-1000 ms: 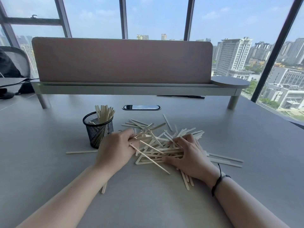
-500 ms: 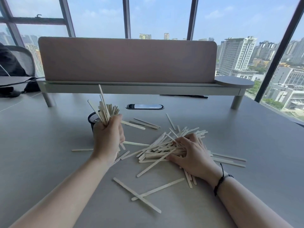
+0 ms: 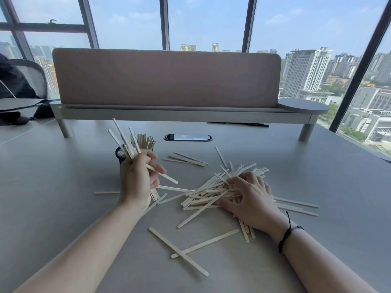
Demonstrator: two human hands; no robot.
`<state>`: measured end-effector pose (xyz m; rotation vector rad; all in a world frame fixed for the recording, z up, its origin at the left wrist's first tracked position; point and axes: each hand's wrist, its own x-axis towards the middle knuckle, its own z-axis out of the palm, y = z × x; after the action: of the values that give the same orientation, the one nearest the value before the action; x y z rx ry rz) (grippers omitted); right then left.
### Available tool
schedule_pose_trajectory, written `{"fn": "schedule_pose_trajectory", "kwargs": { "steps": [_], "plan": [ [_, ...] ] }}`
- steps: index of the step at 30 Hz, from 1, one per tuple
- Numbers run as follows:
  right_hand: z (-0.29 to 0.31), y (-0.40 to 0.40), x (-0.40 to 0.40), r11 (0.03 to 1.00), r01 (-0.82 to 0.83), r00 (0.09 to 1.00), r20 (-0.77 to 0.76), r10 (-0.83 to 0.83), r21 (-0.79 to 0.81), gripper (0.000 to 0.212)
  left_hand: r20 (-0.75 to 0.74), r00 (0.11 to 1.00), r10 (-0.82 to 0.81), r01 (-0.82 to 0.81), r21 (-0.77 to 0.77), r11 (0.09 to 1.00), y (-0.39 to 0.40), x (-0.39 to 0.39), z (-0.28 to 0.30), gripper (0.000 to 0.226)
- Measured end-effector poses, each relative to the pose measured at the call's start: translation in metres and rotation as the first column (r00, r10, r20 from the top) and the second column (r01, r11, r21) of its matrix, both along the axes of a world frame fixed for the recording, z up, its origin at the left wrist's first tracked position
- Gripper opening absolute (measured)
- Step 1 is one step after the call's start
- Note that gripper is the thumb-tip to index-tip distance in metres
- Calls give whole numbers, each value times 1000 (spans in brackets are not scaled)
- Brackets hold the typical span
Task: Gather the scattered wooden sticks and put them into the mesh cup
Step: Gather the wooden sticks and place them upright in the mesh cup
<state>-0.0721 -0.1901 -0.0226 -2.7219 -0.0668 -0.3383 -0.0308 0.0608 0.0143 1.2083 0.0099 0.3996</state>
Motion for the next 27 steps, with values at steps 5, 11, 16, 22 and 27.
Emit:
{"fn": "schedule_pose_trajectory", "kwargs": {
  "steps": [5,11,16,22,27],
  "plan": [
    [1,-1,-1,996,-84,996,8,84,-11,86,4,998,63,-63,79,995,1,5,-4,27],
    [5,9,-3,971,-219,976,-38,216,-99,106,67,998,-12,2,143,990,-6,2,-9,46],
    [6,16,6,944,-285,958,-72,277,-169,116,-93,946,-311,325,258,910,-8,-6,-11,50],
    [6,20,12,945,-282,959,-44,278,-164,102,-189,873,-450,485,231,843,-11,-12,-12,53],
    [5,26,18,953,-275,959,36,282,-129,82,-122,863,-491,494,-10,870,-6,-13,-7,52]
  ]
}}
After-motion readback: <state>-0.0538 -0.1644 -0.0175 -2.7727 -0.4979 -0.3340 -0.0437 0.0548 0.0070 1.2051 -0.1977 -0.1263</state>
